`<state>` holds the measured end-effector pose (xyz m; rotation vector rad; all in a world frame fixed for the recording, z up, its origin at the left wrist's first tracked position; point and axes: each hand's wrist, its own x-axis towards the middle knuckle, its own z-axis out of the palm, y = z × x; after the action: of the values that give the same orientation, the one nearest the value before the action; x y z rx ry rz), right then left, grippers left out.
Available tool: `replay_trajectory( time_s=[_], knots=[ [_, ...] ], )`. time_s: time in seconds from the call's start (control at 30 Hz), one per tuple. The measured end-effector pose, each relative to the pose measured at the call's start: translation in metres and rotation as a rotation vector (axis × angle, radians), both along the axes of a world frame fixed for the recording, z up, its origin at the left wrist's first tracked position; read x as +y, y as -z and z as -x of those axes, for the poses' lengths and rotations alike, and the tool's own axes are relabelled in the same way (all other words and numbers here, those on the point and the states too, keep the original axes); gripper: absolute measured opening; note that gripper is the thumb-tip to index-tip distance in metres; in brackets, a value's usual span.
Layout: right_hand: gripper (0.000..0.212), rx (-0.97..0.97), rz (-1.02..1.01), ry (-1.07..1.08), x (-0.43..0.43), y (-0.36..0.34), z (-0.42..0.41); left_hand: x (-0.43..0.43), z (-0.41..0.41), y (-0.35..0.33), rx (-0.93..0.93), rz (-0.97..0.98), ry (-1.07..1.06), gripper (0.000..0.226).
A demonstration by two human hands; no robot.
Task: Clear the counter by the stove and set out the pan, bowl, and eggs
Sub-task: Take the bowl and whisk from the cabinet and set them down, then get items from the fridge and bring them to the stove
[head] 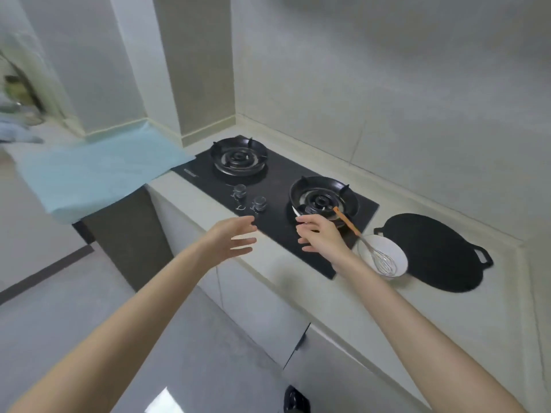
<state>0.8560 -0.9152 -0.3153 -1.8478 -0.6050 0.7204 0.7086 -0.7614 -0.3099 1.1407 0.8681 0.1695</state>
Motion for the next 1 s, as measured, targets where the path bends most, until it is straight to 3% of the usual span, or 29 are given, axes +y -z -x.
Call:
replay_trajectory(
  time_s=[0.5, 0.73, 1.0],
  knots=[
    [0.026, -0.044, -0.002, -0.692, 0.169, -0.019, 0.244, 0.047, 0.305, -0.025, 0.033, -0.160, -0.700, 0.032],
    [0.025, -0.068, -0.017, -1.056, 0.216, -0.029, 0.341, 0.021, 0.399, -0.038, 0.012, -0.196, -1.193, 0.027],
    [0.025, -0.055, -0.036, -1.385, 0.226, -0.038, 0.413, -0.032, 0.449, -0.054, 0.084, -0.288, -1.507, 0.026]
  ],
)
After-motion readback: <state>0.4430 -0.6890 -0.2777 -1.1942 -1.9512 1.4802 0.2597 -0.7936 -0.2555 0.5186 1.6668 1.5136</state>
